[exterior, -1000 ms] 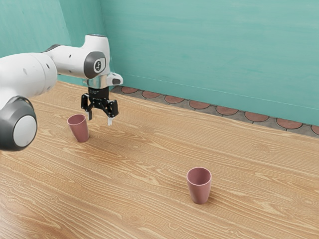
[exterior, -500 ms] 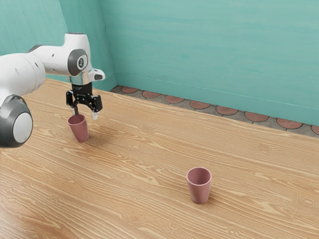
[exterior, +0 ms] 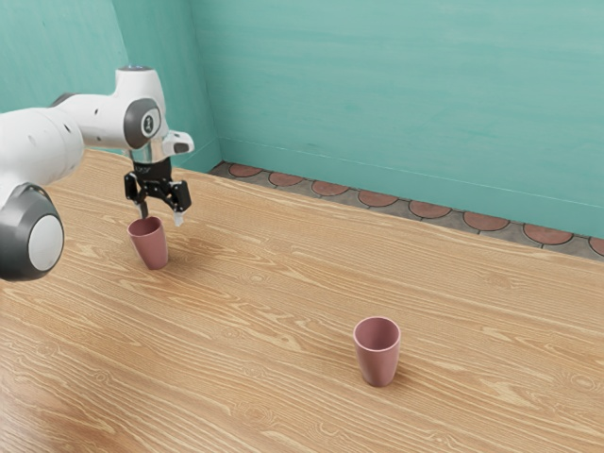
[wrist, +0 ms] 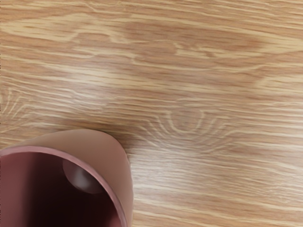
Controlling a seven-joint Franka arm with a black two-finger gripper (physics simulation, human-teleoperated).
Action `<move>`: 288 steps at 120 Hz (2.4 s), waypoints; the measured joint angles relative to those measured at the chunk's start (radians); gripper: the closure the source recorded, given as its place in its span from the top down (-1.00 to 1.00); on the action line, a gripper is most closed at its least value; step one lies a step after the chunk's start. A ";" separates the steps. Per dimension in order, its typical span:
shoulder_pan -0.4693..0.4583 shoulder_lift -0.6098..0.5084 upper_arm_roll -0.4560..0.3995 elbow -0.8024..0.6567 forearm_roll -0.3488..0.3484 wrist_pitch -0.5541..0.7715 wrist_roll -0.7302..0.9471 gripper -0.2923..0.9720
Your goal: Place the left cup onto the right cup
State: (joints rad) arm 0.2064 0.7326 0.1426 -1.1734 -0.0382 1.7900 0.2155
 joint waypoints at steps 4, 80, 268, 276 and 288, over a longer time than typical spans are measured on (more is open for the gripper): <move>0.001 0.001 0.000 -0.004 0.000 0.004 0.001 0.54; 0.002 0.020 -0.004 -0.091 -0.005 0.077 0.014 0.48; -0.338 -0.178 -0.005 -0.085 0.032 0.069 -0.039 -0.68; -0.346 -0.180 -0.020 -0.084 0.034 0.068 -0.051 -0.68; -0.351 -0.185 -0.056 -0.084 0.041 0.065 -0.072 -0.68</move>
State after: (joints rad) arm -0.1447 0.5481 0.0864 -1.2572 0.0024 1.8550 0.1433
